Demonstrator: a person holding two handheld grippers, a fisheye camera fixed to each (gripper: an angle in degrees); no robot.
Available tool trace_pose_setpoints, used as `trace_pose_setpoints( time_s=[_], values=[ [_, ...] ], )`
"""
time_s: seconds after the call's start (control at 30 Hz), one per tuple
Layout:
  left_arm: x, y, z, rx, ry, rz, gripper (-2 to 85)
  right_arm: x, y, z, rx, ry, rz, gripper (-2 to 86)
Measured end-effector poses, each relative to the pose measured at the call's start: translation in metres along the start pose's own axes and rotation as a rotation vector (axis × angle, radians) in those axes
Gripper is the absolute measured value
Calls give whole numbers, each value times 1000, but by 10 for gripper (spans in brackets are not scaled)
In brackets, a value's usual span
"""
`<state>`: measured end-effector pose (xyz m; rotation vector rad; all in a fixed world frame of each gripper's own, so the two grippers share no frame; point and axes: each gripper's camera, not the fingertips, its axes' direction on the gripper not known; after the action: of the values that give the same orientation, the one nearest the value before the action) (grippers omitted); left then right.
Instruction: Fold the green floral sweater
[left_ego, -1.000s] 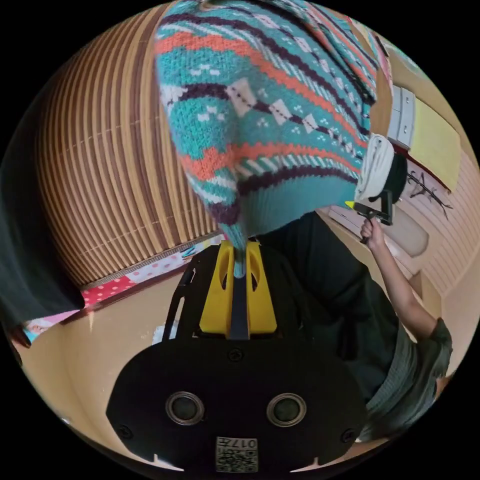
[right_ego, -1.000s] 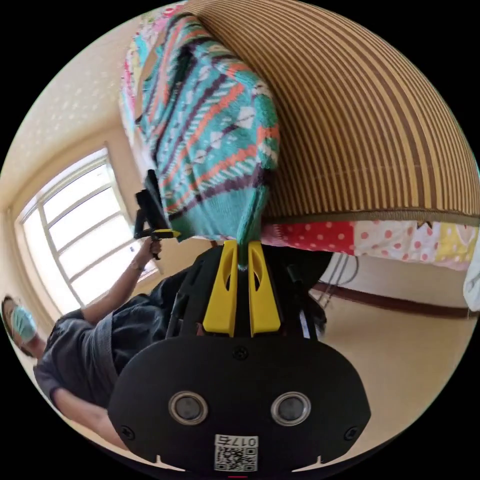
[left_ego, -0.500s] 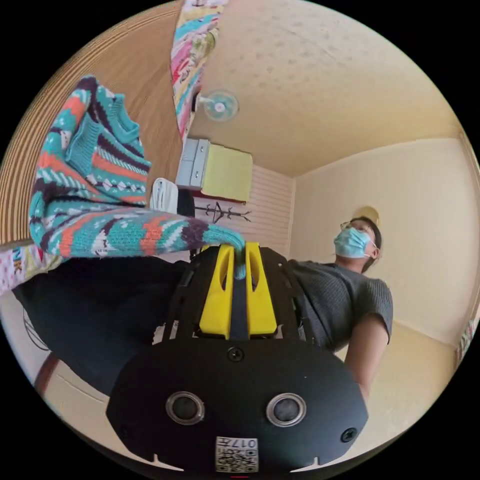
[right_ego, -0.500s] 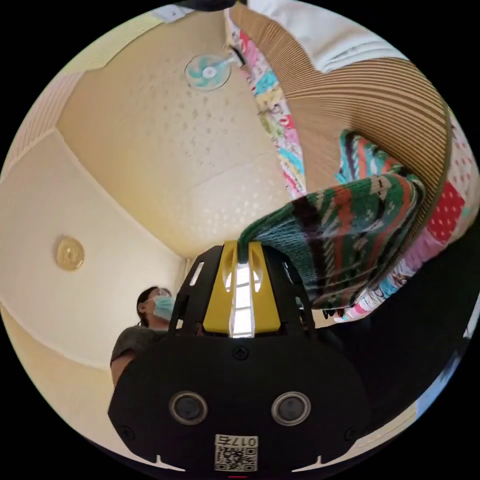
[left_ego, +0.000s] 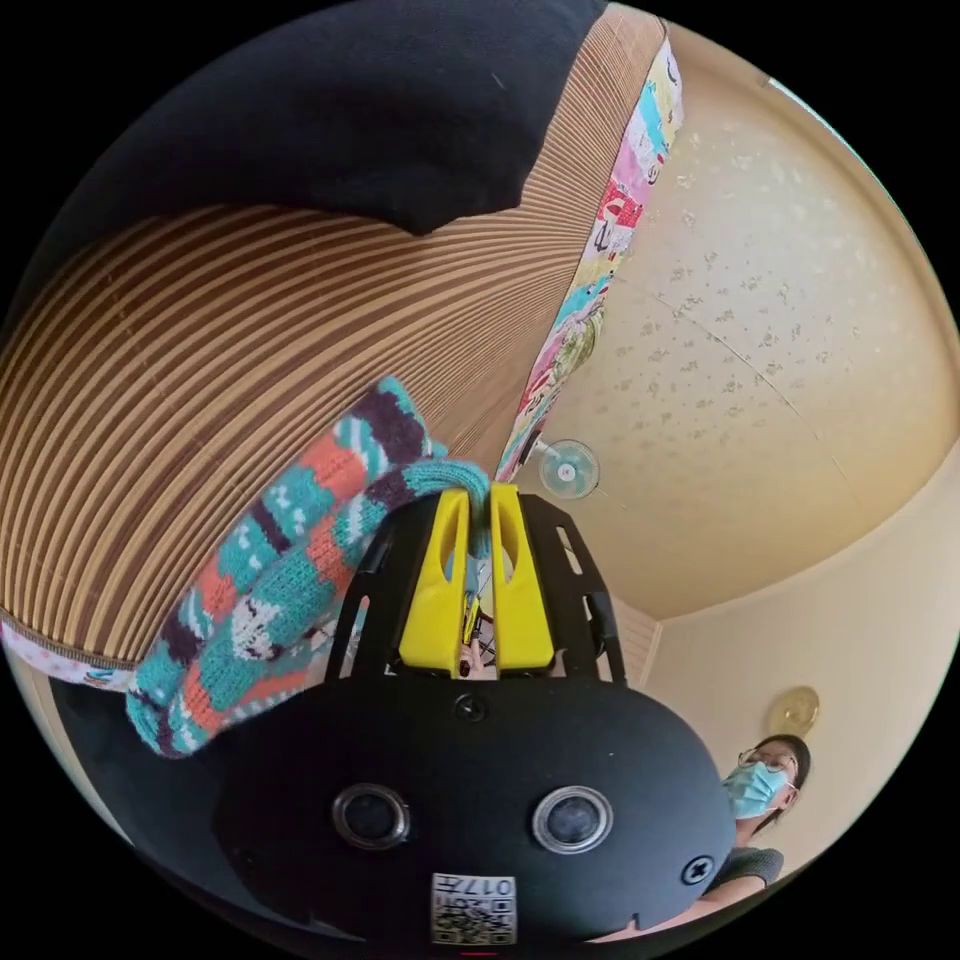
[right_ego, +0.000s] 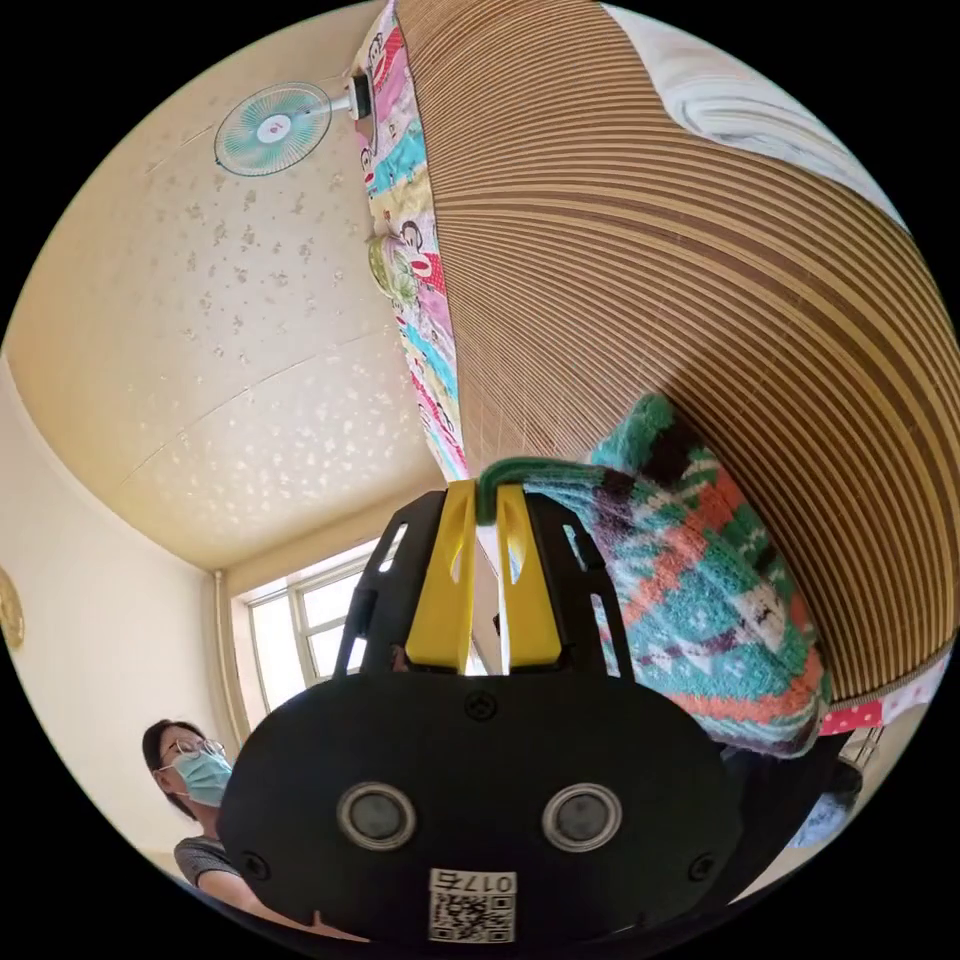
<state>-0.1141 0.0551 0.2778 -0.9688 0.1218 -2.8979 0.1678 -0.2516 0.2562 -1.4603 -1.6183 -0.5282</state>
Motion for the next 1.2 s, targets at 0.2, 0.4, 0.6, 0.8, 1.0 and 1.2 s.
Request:
trace_pose_setpoints(
  time_s=[0.2, 0.4, 0.6, 0.8, 1.0, 1.2],
  values=[
    [10, -13, 44, -57, -133, 124, 93, -53, -4, 21, 32, 419, -156, 75],
    [27, 76, 14, -1, -526, 441, 120, -114, 72, 94, -321, 872, -587, 72],
    [-70, 115, 16, -86, -712, 372, 156, -89, 120, 190, -580, 948, -603, 21],
    [-131, 133, 32, -174, -748, 333, 135, -50, 83, 242, -774, 1057, -329, 11],
    [-158, 134, 34, -277, -583, 259, 79, -140, 136, 281, -694, 1033, -525, 69],
    [-107, 188, 50, -345, -530, 530, 64, -204, 202, 377, -884, 878, -517, 222]
  ],
)
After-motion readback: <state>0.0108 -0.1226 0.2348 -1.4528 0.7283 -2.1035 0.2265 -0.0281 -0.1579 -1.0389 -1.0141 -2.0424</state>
